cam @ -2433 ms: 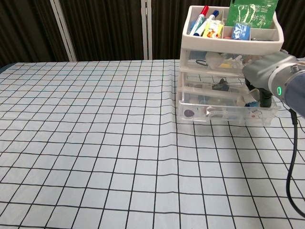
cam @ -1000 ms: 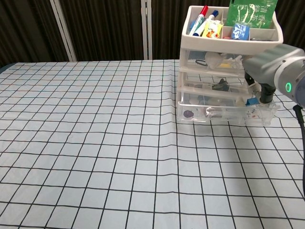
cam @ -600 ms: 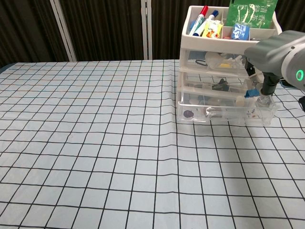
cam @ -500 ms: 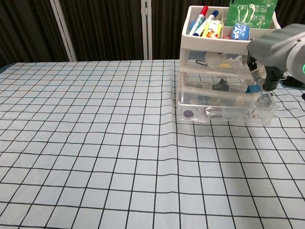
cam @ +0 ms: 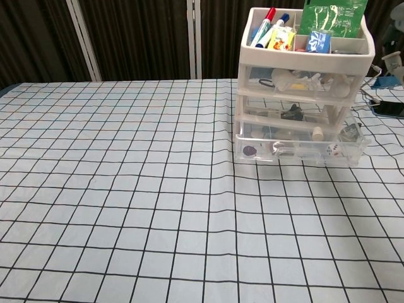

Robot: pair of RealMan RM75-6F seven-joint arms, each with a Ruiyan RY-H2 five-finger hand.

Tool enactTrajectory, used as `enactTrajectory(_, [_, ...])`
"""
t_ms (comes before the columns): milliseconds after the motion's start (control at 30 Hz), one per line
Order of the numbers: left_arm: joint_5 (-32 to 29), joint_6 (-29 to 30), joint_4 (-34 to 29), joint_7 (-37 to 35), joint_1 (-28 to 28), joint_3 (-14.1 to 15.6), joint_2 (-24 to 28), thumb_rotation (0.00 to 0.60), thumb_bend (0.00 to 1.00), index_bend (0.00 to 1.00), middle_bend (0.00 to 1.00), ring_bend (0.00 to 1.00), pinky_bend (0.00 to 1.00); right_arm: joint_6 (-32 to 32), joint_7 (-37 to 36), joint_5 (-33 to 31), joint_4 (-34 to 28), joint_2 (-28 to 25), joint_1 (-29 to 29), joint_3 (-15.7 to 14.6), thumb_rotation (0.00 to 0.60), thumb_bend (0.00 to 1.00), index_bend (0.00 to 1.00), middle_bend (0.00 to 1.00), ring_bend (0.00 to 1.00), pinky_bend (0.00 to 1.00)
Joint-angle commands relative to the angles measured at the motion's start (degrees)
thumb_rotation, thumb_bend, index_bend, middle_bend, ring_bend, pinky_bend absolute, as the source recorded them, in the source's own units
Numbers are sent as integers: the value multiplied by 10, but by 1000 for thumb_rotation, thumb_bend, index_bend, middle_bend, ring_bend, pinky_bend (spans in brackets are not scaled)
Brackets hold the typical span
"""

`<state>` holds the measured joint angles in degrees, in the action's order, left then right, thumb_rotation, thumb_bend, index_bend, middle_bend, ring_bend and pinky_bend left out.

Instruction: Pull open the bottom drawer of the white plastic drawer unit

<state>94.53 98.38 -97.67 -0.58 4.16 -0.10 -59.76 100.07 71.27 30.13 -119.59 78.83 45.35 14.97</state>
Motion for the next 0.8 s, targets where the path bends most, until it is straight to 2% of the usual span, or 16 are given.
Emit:
enactTrajectory(33, [6, 3, -1, 4, 2, 3, -1, 600, 21, 0, 0, 0, 0, -15, -30, 2, 2, -25, -22, -8, 600, 427, 579, 1000, 1000, 930])
enactTrajectory(333, [33, 18, -4, 30, 10, 12, -7, 600, 22, 0, 0, 0, 0, -90, -124, 13, 54, -70, -76, -41, 600, 427, 575, 1000, 1000, 929])
enactTrajectory(500, [50, 31, -3, 38, 17, 19, -10, 600, 21, 0, 0, 0, 0, -155, -195, 28, 124, -54, -104, -66, 600, 427, 568, 1000, 1000, 929])
enactTrajectory(800, [48, 26, -2, 39, 17, 18, -11, 600, 21, 0, 0, 0, 0, -215, -249, 37, 213, -19, -122, -77, 600, 424, 560, 1000, 1000, 929])
